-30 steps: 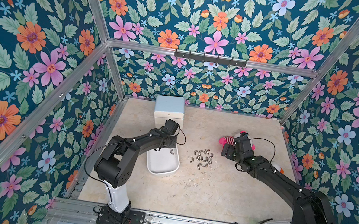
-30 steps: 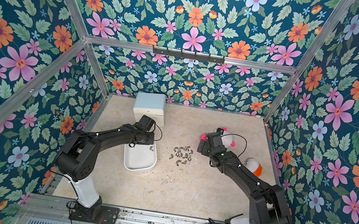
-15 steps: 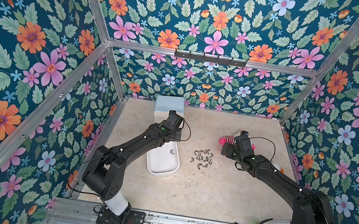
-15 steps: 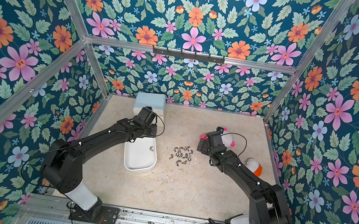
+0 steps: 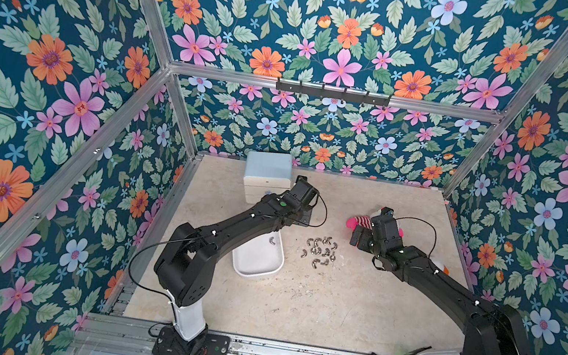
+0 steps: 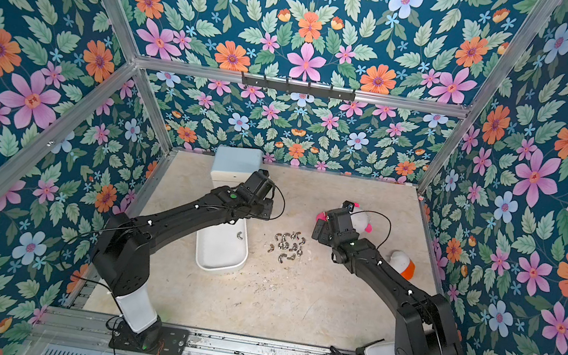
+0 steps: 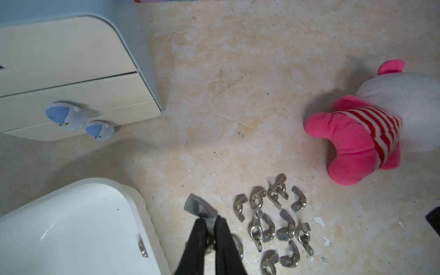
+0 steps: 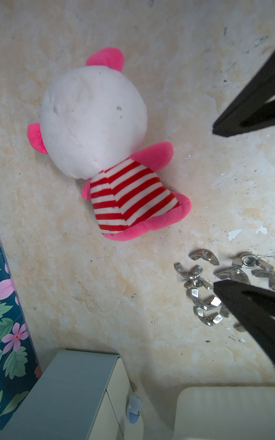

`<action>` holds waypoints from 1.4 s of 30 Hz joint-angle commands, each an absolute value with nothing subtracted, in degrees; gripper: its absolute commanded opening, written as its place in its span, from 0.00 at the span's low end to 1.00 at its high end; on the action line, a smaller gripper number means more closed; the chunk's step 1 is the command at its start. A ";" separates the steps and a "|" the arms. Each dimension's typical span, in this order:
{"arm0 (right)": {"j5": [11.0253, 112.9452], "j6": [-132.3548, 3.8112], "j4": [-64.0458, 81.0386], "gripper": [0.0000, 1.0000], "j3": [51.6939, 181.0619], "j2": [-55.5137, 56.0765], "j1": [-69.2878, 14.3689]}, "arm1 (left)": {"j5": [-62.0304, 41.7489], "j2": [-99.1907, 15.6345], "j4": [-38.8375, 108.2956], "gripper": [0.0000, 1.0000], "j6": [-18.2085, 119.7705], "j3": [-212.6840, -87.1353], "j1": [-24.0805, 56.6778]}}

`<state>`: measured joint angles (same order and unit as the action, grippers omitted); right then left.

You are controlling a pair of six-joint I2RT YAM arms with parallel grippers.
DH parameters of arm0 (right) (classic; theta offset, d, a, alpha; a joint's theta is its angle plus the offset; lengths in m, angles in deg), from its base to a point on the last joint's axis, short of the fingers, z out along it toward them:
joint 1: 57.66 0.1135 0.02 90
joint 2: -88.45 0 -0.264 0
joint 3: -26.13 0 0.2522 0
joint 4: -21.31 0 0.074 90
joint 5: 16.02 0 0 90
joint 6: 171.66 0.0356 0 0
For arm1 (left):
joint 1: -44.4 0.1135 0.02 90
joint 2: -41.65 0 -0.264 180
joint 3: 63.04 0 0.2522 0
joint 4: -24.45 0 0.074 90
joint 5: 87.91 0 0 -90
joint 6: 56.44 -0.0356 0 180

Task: Take out the wing nut from the storage box
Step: Place the wing nut at the center of the board.

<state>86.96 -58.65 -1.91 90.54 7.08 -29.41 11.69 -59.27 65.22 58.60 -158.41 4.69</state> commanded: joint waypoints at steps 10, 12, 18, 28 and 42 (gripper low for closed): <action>88.04 -58.45 -1.94 0.99 89.39 8.10 -29.38 | 9.28 -67.42 63.89 0.09 59.49 -157.85 3.10; 88.14 -58.39 -1.95 0.99 89.20 8.28 -29.36 | 8.92 -68.33 63.42 0.09 59.66 -157.67 2.84; 88.05 -58.10 -1.84 0.99 88.76 8.47 -29.41 | 8.42 -70.05 63.00 0.09 59.88 -157.51 2.47; 87.87 -58.10 -1.77 0.99 89.08 8.29 -29.41 | 7.49 -71.81 61.77 0.08 60.46 -156.35 2.03; 87.96 -58.10 -1.69 0.99 88.67 8.55 -29.39 | 6.70 -73.28 61.59 0.08 60.63 -156.18 1.62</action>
<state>87.50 -58.61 -1.86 88.88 8.20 -29.41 6.73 -73.28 61.94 60.41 -156.27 1.68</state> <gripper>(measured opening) 0.993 0.130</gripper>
